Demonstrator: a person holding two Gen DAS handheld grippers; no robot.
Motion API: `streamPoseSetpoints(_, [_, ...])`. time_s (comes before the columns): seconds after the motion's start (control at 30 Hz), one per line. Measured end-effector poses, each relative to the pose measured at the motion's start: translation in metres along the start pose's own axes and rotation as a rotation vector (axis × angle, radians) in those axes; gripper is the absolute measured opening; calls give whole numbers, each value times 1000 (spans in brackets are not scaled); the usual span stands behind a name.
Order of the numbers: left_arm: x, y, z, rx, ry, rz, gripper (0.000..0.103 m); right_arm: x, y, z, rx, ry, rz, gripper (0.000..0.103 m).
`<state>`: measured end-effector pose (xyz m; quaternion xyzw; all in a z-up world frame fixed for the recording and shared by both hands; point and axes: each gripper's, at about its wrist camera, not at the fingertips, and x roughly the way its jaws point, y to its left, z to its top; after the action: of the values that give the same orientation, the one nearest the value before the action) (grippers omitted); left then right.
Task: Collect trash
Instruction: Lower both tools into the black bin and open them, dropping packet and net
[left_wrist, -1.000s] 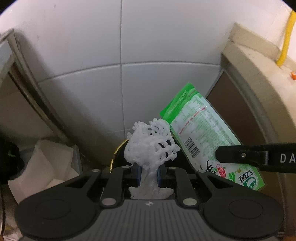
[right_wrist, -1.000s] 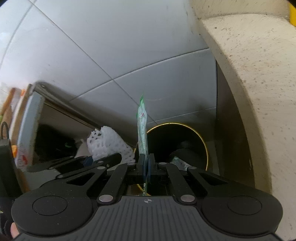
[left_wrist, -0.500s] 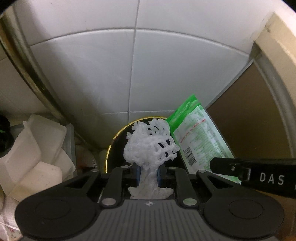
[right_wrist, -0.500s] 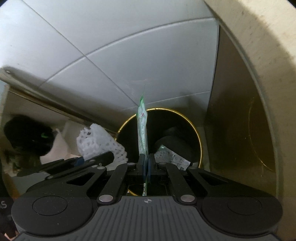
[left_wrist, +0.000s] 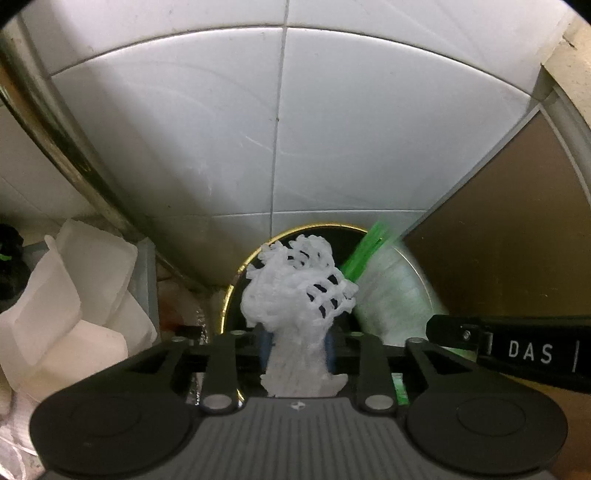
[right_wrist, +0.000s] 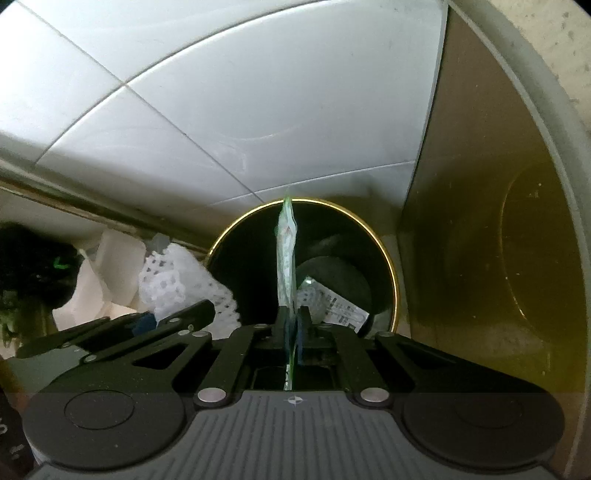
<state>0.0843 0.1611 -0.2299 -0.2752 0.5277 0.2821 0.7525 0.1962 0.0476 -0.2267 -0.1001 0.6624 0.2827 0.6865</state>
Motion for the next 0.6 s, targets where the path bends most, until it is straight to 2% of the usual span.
streamPoseSetpoints(0.03, [0,0,1,0,0,3,34,1,-1,1,1,2,-1,12])
streamPoseSetpoints(0.07, [0,1,1,-2,-2,5,36,1,-2,1,2,3,-6,13])
streamPoseSetpoints(0.2, [0,-2,1,17,-10,16,41,2,-3,2,6,6,-10,21])
streamPoseSetpoints(0.43, [-8,-8,0,41,-31,24,50,-3,-2,-1,8,-10,-29,25])
streamPoseSetpoints(0.5, [-10,-8,-1,40,-37,22,51,-6,-1,-1,8,-19,-31,30])
streamPoseSetpoints(0.6, [-15,-9,-1,47,-51,16,52,-13,0,-2,9,-35,-39,32])
